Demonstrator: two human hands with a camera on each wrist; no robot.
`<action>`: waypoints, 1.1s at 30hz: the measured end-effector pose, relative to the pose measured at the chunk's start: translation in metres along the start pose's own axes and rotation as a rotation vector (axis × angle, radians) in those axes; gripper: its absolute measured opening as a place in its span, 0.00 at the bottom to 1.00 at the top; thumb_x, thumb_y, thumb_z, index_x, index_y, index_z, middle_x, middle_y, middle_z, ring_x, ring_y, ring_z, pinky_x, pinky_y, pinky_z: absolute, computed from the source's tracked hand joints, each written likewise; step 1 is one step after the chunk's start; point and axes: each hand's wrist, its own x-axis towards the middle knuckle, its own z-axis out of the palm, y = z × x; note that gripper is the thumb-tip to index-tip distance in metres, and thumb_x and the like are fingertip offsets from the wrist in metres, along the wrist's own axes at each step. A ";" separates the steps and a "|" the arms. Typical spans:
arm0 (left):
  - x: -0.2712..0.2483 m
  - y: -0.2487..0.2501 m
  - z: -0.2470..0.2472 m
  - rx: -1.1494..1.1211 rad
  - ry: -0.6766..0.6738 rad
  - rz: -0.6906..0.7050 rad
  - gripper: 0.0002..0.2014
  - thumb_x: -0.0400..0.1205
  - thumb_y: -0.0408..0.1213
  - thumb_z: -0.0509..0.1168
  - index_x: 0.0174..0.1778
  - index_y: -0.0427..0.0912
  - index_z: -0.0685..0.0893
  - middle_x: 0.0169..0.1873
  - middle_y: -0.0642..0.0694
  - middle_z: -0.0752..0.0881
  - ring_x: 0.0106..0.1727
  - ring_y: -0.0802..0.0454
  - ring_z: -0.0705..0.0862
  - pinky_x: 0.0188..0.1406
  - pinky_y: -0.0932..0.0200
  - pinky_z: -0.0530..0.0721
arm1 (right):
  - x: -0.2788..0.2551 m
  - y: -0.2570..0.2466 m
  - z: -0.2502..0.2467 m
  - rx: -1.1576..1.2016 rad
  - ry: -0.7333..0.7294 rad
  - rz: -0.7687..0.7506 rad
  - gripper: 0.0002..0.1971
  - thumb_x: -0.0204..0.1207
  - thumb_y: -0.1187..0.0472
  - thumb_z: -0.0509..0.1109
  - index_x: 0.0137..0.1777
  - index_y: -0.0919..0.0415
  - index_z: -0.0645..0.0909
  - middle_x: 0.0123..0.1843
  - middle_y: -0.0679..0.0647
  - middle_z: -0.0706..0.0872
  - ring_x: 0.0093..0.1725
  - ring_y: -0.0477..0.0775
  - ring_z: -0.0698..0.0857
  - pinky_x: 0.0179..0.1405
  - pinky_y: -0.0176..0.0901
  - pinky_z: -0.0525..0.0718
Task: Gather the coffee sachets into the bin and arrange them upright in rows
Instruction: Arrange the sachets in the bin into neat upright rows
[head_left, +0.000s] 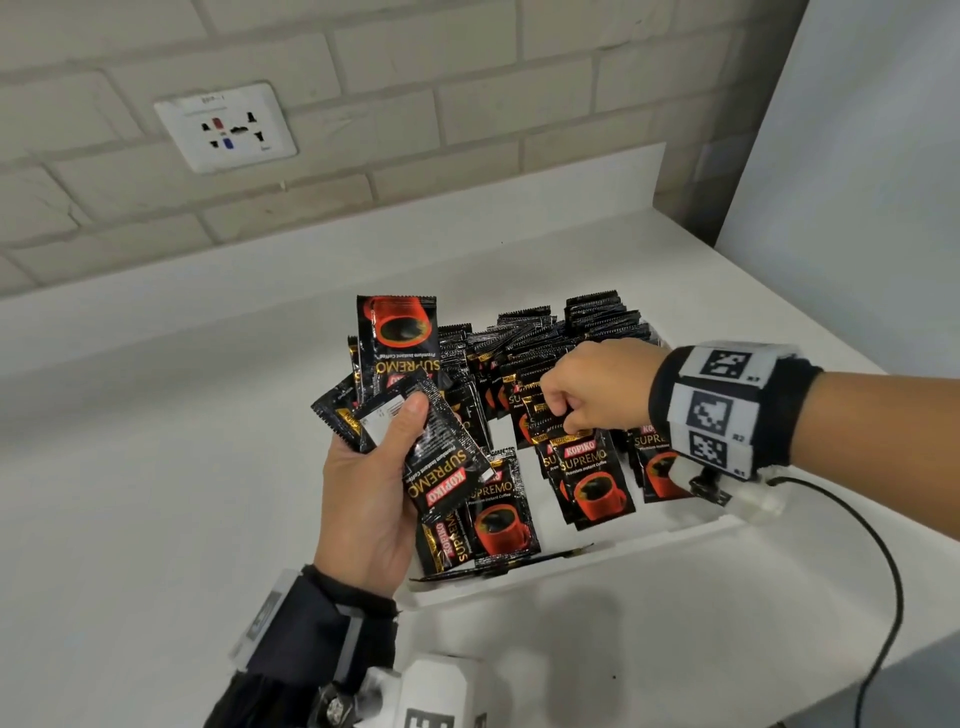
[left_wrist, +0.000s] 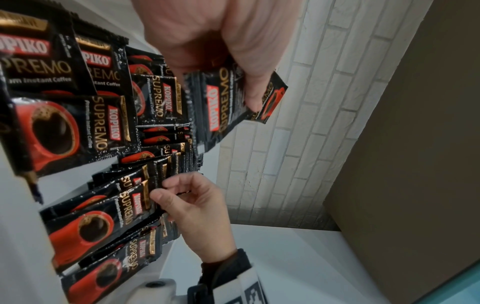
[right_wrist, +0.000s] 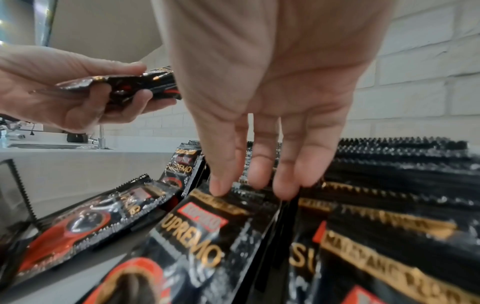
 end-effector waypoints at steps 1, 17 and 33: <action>0.000 0.000 0.001 -0.001 -0.006 -0.004 0.19 0.71 0.33 0.67 0.59 0.41 0.83 0.48 0.43 0.91 0.43 0.48 0.90 0.40 0.52 0.90 | -0.001 0.000 -0.001 -0.003 0.015 -0.005 0.08 0.77 0.55 0.68 0.54 0.54 0.79 0.34 0.39 0.70 0.44 0.47 0.78 0.42 0.41 0.76; -0.002 -0.003 0.029 -0.101 -0.008 -0.022 0.18 0.70 0.34 0.68 0.57 0.36 0.83 0.46 0.38 0.88 0.44 0.45 0.88 0.42 0.51 0.88 | -0.031 -0.058 -0.004 1.173 0.086 0.059 0.12 0.71 0.60 0.74 0.48 0.54 0.73 0.31 0.49 0.80 0.25 0.44 0.84 0.25 0.35 0.84; -0.005 0.002 0.013 -0.060 0.043 -0.147 0.18 0.73 0.42 0.68 0.57 0.40 0.84 0.43 0.40 0.91 0.39 0.50 0.91 0.21 0.63 0.86 | -0.051 -0.021 -0.019 1.675 0.243 0.023 0.18 0.59 0.62 0.70 0.52 0.60 0.80 0.37 0.53 0.89 0.28 0.46 0.86 0.24 0.31 0.83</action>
